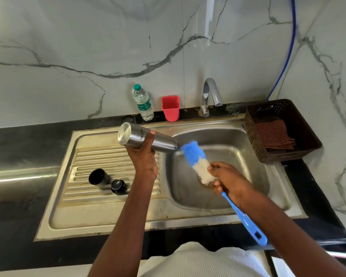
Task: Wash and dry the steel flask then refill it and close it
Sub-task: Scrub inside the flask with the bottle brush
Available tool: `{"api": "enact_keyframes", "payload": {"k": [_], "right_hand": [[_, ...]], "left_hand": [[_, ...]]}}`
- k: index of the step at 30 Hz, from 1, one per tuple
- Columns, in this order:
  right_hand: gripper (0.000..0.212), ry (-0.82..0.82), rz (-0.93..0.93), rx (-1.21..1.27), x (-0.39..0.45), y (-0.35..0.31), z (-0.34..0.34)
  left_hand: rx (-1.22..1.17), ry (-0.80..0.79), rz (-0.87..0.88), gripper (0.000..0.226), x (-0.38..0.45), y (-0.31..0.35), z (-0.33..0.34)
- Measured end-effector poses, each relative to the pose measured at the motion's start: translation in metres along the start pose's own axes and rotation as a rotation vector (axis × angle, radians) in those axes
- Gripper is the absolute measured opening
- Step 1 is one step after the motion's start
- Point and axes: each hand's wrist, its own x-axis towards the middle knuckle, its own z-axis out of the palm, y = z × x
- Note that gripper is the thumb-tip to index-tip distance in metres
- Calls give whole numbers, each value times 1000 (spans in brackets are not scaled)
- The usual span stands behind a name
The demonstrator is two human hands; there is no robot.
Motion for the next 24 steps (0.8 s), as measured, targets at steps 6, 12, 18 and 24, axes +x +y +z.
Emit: {"api": "enact_keyframes", "payload": {"k": [6, 12, 18, 24], "right_hand": [[47, 133, -319, -528, 2, 14, 21], [52, 251, -511, -824, 38, -4, 30], [64, 235, -655, -1113, 4, 16, 32], [58, 255, -567, -1145, 49, -32, 10]], "left_hand": [[-115, 168, -115, 67, 0, -6, 10], [-203, 216, -214, 65, -7, -7, 24], [-288, 318, -196, 72, 16, 9, 24], [-43, -30, -274, 49, 0, 2, 19]]}}
